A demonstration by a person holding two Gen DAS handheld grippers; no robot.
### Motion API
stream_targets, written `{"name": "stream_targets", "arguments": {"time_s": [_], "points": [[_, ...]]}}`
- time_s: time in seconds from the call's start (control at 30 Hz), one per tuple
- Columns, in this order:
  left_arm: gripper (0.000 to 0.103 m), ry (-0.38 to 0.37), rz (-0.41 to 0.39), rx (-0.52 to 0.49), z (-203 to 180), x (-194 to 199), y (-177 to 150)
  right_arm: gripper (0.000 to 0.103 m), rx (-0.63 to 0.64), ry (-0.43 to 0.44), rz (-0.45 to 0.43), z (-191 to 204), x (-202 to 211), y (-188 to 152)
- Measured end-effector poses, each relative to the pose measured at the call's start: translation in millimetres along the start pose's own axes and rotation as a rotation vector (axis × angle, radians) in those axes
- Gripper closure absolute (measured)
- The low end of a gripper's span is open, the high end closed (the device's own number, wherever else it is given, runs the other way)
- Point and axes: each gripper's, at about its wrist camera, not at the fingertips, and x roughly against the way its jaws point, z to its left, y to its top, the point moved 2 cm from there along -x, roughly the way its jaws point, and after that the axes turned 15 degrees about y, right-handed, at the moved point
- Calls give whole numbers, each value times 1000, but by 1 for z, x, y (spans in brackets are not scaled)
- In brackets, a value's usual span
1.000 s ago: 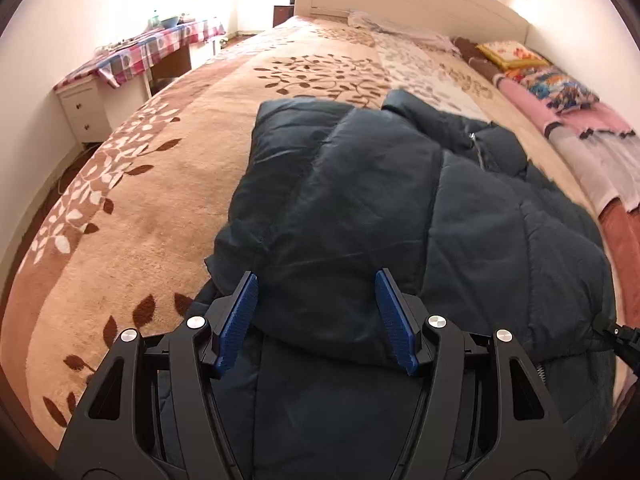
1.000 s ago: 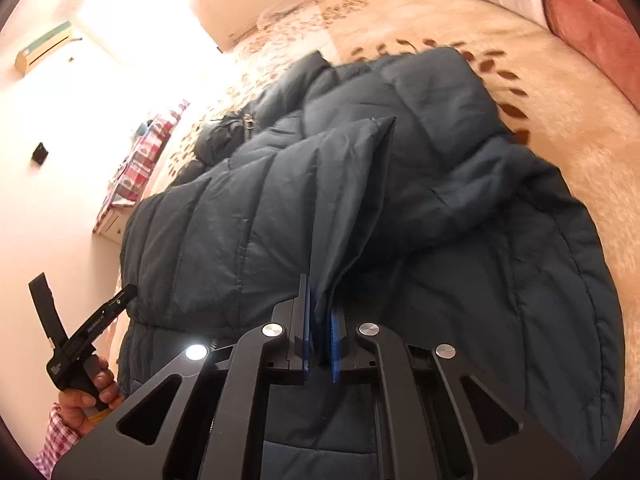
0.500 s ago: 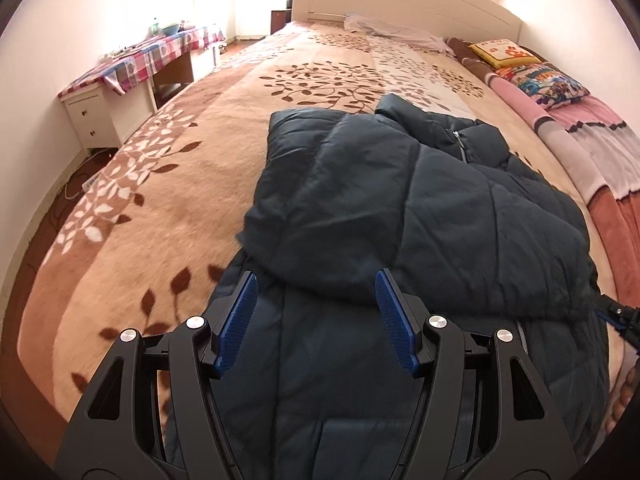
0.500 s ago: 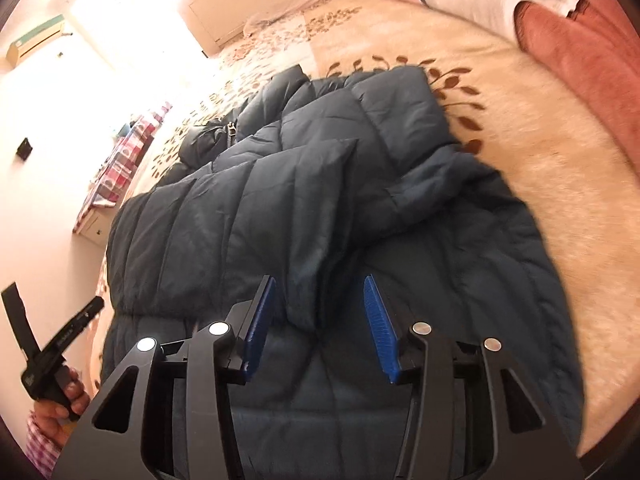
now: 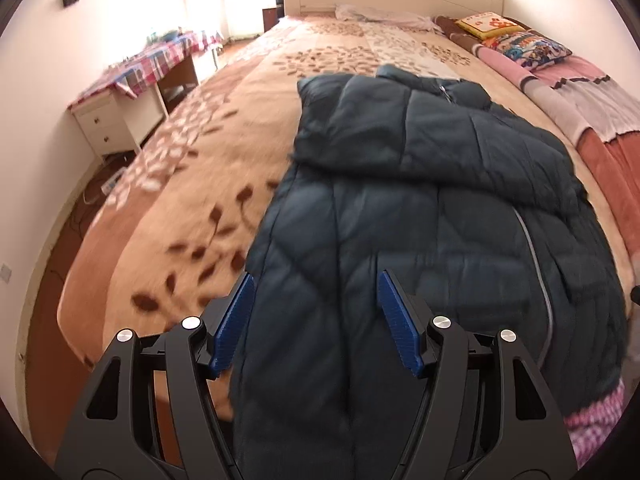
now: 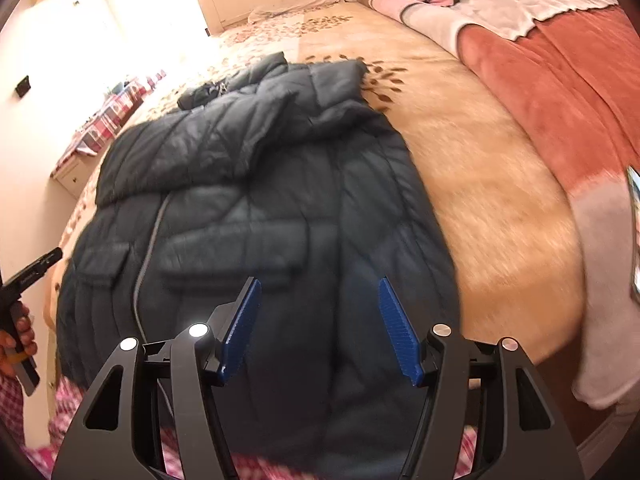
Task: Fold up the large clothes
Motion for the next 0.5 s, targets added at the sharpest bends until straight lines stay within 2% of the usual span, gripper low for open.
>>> {"name": "stream_targets", "arguments": {"time_s": [0.1,0.2,0.3,0.4,0.5], "points": [[37,-31,41,20,20,7,-26,34,-11,-20,16,-14,17,-22],[36,-72,118,64,44,9,-63,34,-15,-71,63,-34,24,-45],[36,-72,171,95,57,6,-92,34,-64,-83,107,-55,28,-62],[36,-78,209,125,63,-1,-109,34,-118,-65,122,-70,28,-72],[36,-136,244,147,63,-9,-115,34,-145,-50,135,-76,26,-78]]}}
